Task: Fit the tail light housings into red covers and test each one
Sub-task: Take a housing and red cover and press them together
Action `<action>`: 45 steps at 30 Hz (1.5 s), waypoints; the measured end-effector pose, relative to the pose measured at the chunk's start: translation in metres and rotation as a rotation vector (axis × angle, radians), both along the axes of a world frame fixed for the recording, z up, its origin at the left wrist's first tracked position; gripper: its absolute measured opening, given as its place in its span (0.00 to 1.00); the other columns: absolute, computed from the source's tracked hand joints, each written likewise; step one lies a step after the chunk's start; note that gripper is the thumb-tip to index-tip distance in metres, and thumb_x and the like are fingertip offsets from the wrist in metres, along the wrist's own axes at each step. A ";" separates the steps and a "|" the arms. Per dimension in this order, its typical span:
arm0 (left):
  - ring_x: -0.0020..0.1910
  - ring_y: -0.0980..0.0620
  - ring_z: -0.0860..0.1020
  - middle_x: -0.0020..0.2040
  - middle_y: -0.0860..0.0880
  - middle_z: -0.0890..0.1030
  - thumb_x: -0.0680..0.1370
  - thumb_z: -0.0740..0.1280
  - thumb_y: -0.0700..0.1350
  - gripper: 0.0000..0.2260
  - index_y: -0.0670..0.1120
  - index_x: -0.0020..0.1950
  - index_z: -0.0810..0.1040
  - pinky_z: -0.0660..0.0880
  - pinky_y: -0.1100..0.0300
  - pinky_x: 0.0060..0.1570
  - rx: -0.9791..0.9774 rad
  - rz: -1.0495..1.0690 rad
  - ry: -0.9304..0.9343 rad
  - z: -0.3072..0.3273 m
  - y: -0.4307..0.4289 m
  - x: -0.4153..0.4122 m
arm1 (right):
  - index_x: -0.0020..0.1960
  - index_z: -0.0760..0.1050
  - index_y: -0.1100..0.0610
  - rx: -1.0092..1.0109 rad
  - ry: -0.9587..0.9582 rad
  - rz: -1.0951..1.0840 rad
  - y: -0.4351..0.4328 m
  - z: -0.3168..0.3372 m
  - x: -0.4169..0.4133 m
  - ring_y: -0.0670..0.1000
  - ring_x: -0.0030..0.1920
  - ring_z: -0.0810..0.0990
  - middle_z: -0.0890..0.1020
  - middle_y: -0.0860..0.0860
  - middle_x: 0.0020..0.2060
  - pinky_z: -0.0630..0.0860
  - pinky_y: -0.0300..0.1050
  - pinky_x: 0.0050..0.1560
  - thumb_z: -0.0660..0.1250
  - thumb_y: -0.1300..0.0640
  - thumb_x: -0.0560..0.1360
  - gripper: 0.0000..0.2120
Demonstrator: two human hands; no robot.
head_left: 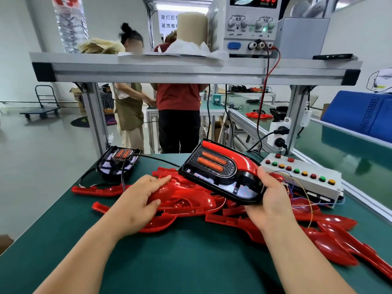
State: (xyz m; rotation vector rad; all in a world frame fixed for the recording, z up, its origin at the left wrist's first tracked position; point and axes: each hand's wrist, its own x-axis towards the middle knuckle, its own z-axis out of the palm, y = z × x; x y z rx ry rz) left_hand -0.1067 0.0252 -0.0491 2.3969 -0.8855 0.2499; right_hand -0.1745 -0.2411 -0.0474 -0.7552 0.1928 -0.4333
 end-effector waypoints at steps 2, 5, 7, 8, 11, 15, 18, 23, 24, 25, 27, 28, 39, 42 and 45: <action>0.67 0.55 0.67 0.65 0.57 0.69 0.79 0.66 0.44 0.27 0.57 0.76 0.63 0.62 0.56 0.70 0.185 0.095 -0.036 -0.006 -0.008 0.006 | 0.42 0.86 0.60 0.009 -0.022 0.015 0.000 0.000 -0.001 0.57 0.45 0.86 0.86 0.58 0.46 0.82 0.50 0.41 0.60 0.55 0.80 0.18; 0.68 0.52 0.69 0.66 0.54 0.74 0.81 0.63 0.41 0.19 0.52 0.71 0.73 0.67 0.50 0.68 -0.087 0.204 -0.057 -0.006 -0.017 0.008 | 0.51 0.81 0.63 -0.058 -0.043 0.065 0.003 0.001 -0.003 0.59 0.49 0.85 0.85 0.59 0.49 0.82 0.52 0.45 0.62 0.54 0.78 0.13; 0.60 0.53 0.78 0.60 0.52 0.81 0.83 0.59 0.44 0.13 0.53 0.60 0.82 0.72 0.56 0.59 -0.533 0.190 0.172 -0.002 -0.023 -0.002 | 0.54 0.81 0.63 -0.131 -0.077 0.114 0.005 0.003 -0.005 0.59 0.50 0.84 0.85 0.60 0.50 0.81 0.54 0.50 0.65 0.53 0.73 0.16; 0.55 0.53 0.81 0.57 0.51 0.84 0.84 0.57 0.50 0.15 0.55 0.54 0.85 0.73 0.57 0.53 -0.691 0.129 0.393 0.002 -0.028 -0.008 | 0.54 0.81 0.63 -0.167 -0.095 0.145 0.007 0.005 -0.007 0.59 0.50 0.84 0.85 0.60 0.50 0.81 0.54 0.51 0.65 0.53 0.71 0.17; 0.51 0.51 0.84 0.54 0.49 0.85 0.77 0.58 0.61 0.18 0.57 0.51 0.86 0.78 0.53 0.48 -0.897 -0.054 0.889 0.008 -0.038 -0.027 | 0.51 0.82 0.62 -0.289 -0.132 0.231 0.015 0.009 -0.011 0.58 0.46 0.85 0.85 0.60 0.47 0.82 0.53 0.47 0.66 0.54 0.71 0.14; 0.50 0.45 0.85 0.53 0.43 0.85 0.72 0.65 0.57 0.18 0.47 0.46 0.87 0.82 0.48 0.46 -1.096 -0.065 1.086 0.007 -0.046 -0.034 | 0.53 0.82 0.62 -0.481 -0.046 0.302 0.014 0.020 -0.021 0.58 0.50 0.84 0.85 0.60 0.49 0.81 0.55 0.51 0.67 0.50 0.73 0.17; 0.46 0.46 0.85 0.51 0.41 0.85 0.71 0.65 0.55 0.18 0.43 0.47 0.86 0.83 0.53 0.36 -1.201 -0.075 1.116 0.006 -0.049 -0.035 | 0.54 0.81 0.54 -0.781 0.066 0.175 -0.013 0.036 -0.036 0.53 0.59 0.80 0.85 0.49 0.50 0.74 0.51 0.63 0.69 0.40 0.68 0.23; 0.38 0.46 0.85 0.43 0.41 0.86 0.77 0.65 0.55 0.17 0.41 0.50 0.80 0.83 0.52 0.33 -1.440 -0.007 1.144 0.007 -0.044 -0.032 | 0.44 0.81 0.46 -1.760 0.291 0.192 -0.050 0.013 -0.077 0.40 0.46 0.79 0.82 0.41 0.42 0.72 0.36 0.52 0.75 0.53 0.71 0.04; 0.37 0.46 0.85 0.42 0.41 0.86 0.78 0.64 0.55 0.17 0.42 0.49 0.80 0.83 0.51 0.33 -1.472 0.003 1.140 0.008 -0.042 -0.031 | 0.46 0.82 0.45 -1.925 0.319 0.222 -0.052 0.003 -0.082 0.40 0.50 0.77 0.79 0.39 0.45 0.71 0.38 0.56 0.76 0.51 0.70 0.06; 0.36 0.46 0.85 0.41 0.41 0.86 0.79 0.64 0.55 0.17 0.42 0.49 0.80 0.82 0.51 0.32 -1.495 0.008 1.136 0.008 -0.041 -0.030 | 0.50 0.82 0.43 -2.035 0.351 0.221 -0.053 -0.004 -0.085 0.39 0.54 0.73 0.75 0.35 0.50 0.67 0.41 0.59 0.75 0.47 0.69 0.10; 0.36 0.45 0.85 0.40 0.41 0.86 0.79 0.63 0.55 0.17 0.42 0.48 0.80 0.82 0.51 0.31 -1.519 0.010 1.124 0.008 -0.039 -0.029 | 0.57 0.78 0.39 -2.138 0.427 0.182 -0.054 -0.011 -0.090 0.37 0.61 0.64 0.66 0.29 0.54 0.58 0.43 0.59 0.72 0.39 0.68 0.18; 0.37 0.45 0.85 0.41 0.41 0.86 0.79 0.63 0.56 0.17 0.42 0.49 0.80 0.82 0.51 0.31 -1.522 0.008 1.120 0.007 -0.038 -0.029 | 0.58 0.77 0.37 -2.178 0.451 0.149 -0.054 -0.012 -0.091 0.36 0.62 0.61 0.64 0.27 0.55 0.54 0.44 0.58 0.70 0.37 0.68 0.19; 0.38 0.45 0.85 0.42 0.40 0.86 0.79 0.63 0.57 0.19 0.41 0.48 0.81 0.82 0.52 0.31 -1.547 0.015 1.103 0.003 -0.035 -0.026 | 0.37 0.71 0.44 -1.801 0.197 0.063 -0.053 0.003 -0.086 0.43 0.53 0.75 0.78 0.45 0.50 0.68 0.41 0.55 0.64 0.62 0.79 0.16; 0.38 0.45 0.85 0.42 0.41 0.86 0.79 0.63 0.56 0.17 0.42 0.50 0.80 0.82 0.52 0.32 -1.558 0.012 1.094 0.003 -0.034 -0.025 | 0.39 0.71 0.55 -1.753 0.253 0.041 -0.052 0.010 -0.074 0.49 0.39 0.72 0.75 0.48 0.37 0.70 0.42 0.45 0.60 0.60 0.81 0.12; 0.38 0.45 0.85 0.42 0.41 0.86 0.79 0.64 0.55 0.17 0.42 0.50 0.80 0.82 0.52 0.33 -1.557 0.013 1.097 0.002 -0.034 -0.025 | 0.38 0.68 0.55 -1.739 0.301 -0.001 -0.048 0.006 -0.061 0.46 0.35 0.68 0.71 0.47 0.32 0.69 0.46 0.43 0.58 0.57 0.82 0.14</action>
